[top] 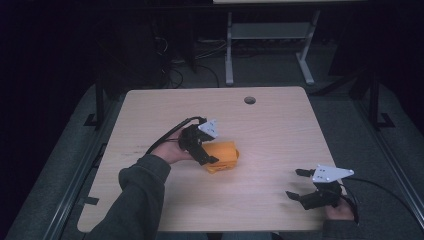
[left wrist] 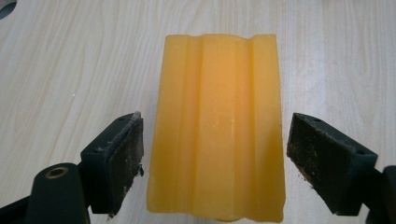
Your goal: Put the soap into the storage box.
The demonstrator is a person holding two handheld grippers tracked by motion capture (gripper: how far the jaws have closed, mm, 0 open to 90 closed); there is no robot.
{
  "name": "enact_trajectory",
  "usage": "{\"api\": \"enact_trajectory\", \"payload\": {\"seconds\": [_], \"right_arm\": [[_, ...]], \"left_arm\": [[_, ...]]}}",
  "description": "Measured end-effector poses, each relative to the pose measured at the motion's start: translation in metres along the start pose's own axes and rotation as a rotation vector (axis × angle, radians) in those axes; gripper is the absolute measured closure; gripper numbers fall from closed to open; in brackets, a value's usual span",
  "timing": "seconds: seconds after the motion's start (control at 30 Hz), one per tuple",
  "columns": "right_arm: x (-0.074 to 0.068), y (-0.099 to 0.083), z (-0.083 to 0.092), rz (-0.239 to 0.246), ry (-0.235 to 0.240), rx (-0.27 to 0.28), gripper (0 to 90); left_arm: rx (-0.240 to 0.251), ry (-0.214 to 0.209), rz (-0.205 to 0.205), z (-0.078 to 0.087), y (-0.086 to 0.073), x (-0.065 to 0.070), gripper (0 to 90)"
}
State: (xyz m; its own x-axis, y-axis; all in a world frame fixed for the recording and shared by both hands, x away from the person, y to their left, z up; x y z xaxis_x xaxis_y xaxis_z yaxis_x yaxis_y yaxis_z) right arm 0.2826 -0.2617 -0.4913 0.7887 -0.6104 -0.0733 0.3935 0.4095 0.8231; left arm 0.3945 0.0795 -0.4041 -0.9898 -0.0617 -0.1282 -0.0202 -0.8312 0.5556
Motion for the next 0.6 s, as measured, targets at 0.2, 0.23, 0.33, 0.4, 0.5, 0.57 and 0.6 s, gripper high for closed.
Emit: {"api": "enact_trajectory", "payload": {"seconds": [0.2,0.23,0.33,0.4,0.5,0.57,0.6], "right_arm": [[0.000,0.000,0.001,-0.002,-0.003,0.003,13.7],[0.000,0.000,0.001,-0.001,-0.002,0.002,13.7],[0.000,0.001,0.000,0.003,-0.003,0.000,13.7],[0.000,0.001,0.000,0.001,-0.003,0.003,13.7],[0.000,0.001,0.000,0.000,-0.005,0.003,13.7],[0.000,0.001,0.000,0.002,-0.006,-0.001,13.7],[0.000,0.001,0.000,0.002,-0.006,0.000,13.7]], "left_arm": [[0.000,0.006,-0.003,0.006,0.000,0.002,17.6],[0.007,0.008,0.001,0.006,0.000,0.002,17.6],[-0.002,0.008,0.005,0.006,-0.001,0.003,17.7],[-0.006,0.008,-0.001,0.008,-0.001,0.004,17.7],[-0.004,0.011,0.002,0.011,-0.001,0.005,17.7],[-0.006,0.014,0.000,0.013,-0.002,0.005,17.9],[-0.003,0.015,0.004,0.014,-0.002,0.005,17.8]]}}
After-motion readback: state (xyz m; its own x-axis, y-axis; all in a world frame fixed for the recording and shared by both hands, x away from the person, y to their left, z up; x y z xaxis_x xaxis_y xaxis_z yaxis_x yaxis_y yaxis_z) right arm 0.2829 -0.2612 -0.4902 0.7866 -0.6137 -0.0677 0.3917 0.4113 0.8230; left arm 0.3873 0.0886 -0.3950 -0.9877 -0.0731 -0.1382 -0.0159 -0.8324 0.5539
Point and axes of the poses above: each handheld gripper's, and its own axes: z roughly backward along the jaws, y roughly out of its top, x roughly to its right, the point moved 4 cm from there along -z, roughly forward along the jaws, and after that the axes turned 5 degrees about -z, right-handed, at the moved point
